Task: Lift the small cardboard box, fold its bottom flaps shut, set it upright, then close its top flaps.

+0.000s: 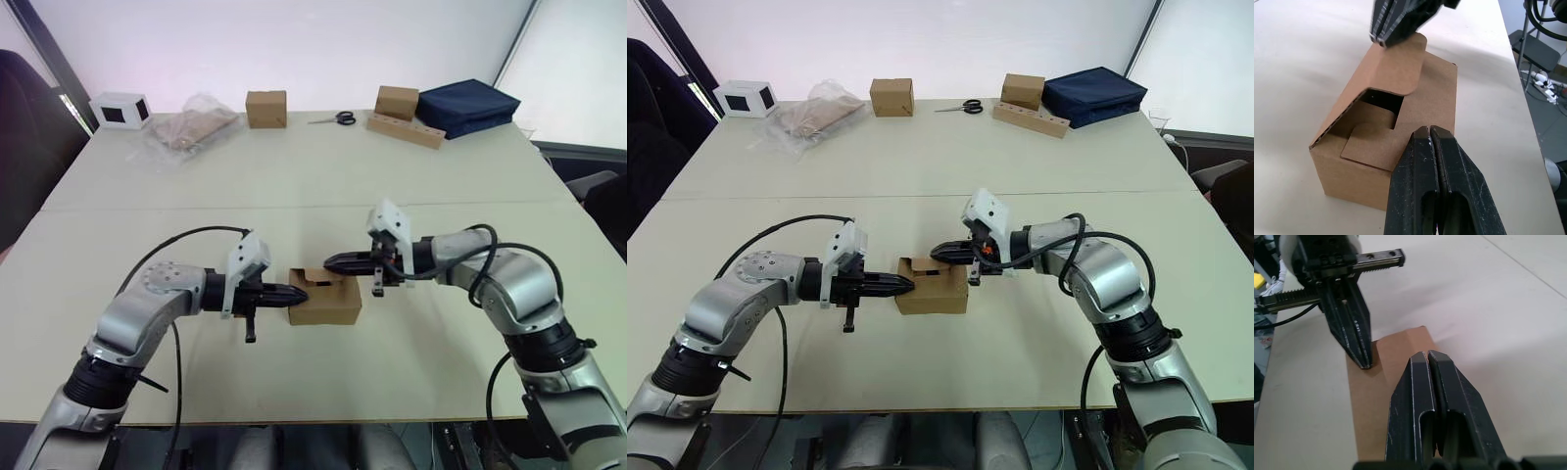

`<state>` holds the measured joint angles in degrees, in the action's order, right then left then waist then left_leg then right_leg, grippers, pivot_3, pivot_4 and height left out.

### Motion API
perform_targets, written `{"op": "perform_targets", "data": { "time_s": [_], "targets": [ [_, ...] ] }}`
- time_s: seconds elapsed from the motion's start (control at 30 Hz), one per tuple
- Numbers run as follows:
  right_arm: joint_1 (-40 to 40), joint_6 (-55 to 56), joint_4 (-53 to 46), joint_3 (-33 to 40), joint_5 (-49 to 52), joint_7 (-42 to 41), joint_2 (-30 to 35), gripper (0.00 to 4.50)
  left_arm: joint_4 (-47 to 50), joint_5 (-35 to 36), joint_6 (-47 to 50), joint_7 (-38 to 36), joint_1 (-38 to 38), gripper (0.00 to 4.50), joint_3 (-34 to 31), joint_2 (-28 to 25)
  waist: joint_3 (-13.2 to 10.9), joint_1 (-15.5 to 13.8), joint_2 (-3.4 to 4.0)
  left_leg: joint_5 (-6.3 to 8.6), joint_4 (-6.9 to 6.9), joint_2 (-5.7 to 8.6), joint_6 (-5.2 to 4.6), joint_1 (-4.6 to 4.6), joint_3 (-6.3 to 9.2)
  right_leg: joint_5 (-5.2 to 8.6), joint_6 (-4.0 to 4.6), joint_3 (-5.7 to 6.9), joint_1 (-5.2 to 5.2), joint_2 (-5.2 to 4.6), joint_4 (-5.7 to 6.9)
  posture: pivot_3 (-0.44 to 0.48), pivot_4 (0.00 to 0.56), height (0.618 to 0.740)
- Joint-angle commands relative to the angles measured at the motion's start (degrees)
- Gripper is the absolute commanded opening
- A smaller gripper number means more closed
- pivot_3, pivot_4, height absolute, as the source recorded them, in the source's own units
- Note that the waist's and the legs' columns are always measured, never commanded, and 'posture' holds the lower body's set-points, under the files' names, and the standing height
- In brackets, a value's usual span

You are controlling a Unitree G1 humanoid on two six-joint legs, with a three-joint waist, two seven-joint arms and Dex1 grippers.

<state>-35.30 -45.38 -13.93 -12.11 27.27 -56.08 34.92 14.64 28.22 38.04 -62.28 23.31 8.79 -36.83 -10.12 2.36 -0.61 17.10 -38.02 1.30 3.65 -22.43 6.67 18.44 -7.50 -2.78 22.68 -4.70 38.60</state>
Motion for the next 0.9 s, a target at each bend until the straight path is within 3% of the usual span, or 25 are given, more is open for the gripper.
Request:
{"op": "perform_targets", "data": {
  "time_s": [0.03, 0.7, 0.9],
  "targets": [
    [0.4, 0.6, -2.6, 0.0, 0.2, -0.4, 0.4, 0.0, -0.1, -0.1, 0.2, 0.4, 0.6, 0.02, -0.1, -0.3, 0.0, 0.0, 0.0, 0.0, 0.0, 0.0, 0.0, 0.0, 0.0, 0.0, 0.0, 0.0, 0.0, 0.0, 0.0, 0.0, 0.15, 0.74],
    [2.6, 1.5, -3.8, -2.1, -1.9, 0.6, -0.3, 0.0, -1.2, 5.8, 4.5, -0.9, 3.5, 0.02, -5.1, -2.3, 0.0, 0.0, 0.0, 0.0, 0.03, 0.0, 0.0, 0.0, 0.01, 0.0, 0.0, 0.0, 0.01, 0.0, -0.03, 0.0, 0.15, 0.74],
    [2.7, 1.8, -3.7, -1.7, -2.0, 0.9, -0.5, 0.0, -5.7, 8.2, 6.0, 1.4, 7.5, 0.02, -8.4, -0.3, 0.0, 0.0, 0.0, 0.0, 0.02, 0.0, 0.0, 0.0, 0.02, 0.0, 0.0, 0.01, 0.0, 0.0, -0.03, 0.0, 0.15, 0.74]
  ]
}}
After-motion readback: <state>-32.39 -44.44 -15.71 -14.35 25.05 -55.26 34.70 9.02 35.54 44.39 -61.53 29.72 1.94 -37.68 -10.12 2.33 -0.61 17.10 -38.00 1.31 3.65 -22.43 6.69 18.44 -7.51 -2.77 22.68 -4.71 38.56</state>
